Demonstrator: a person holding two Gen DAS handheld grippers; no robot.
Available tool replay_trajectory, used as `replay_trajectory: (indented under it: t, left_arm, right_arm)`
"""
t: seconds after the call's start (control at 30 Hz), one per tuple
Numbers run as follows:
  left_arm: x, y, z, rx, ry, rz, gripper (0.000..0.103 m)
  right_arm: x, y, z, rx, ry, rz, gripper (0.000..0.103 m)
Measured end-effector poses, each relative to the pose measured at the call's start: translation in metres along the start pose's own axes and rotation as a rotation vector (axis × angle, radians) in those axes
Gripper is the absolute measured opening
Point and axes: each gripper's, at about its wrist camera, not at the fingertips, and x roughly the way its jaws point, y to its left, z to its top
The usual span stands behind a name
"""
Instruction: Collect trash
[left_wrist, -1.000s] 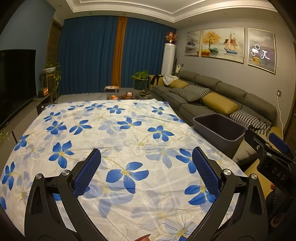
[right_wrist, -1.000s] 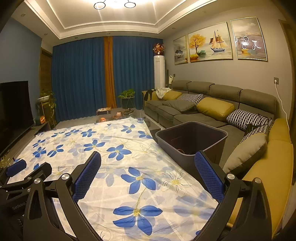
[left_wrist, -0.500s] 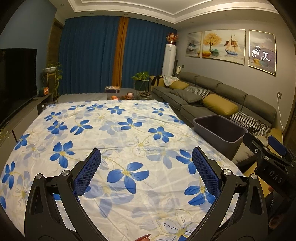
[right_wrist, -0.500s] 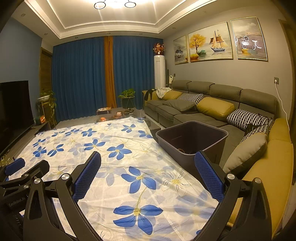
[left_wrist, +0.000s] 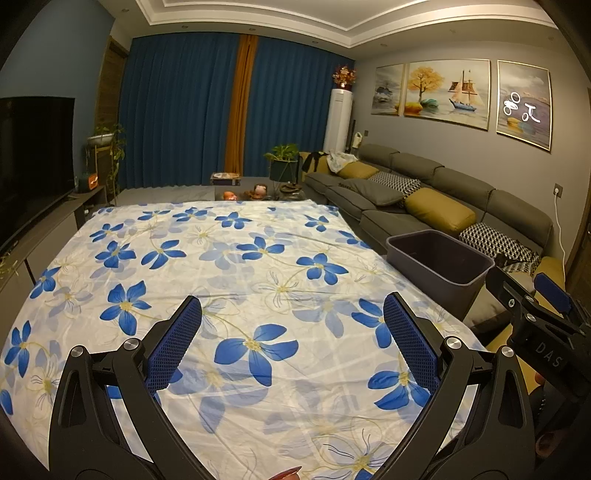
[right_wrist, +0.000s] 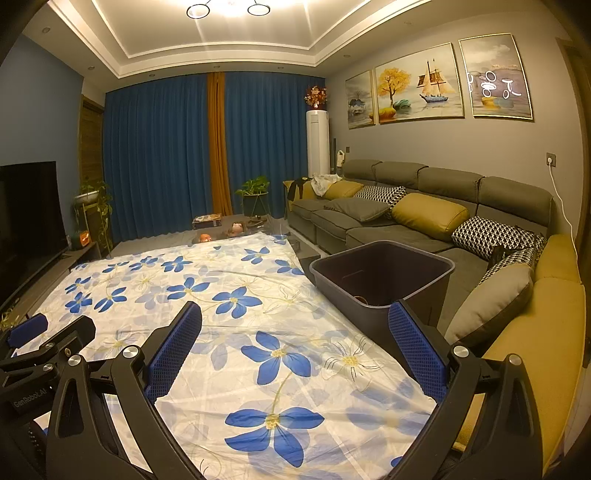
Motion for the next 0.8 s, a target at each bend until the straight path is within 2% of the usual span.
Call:
replay_trajectory:
  t: [0.8]
  left_arm:
    - [-0.0015, 0.0001, 0.0009, -0.001, -0.002, 0.0, 0.097]
  right_arm:
    - [-0.0012, -0.0014, 0.0006, 0.001, -0.004, 0.0, 0.097]
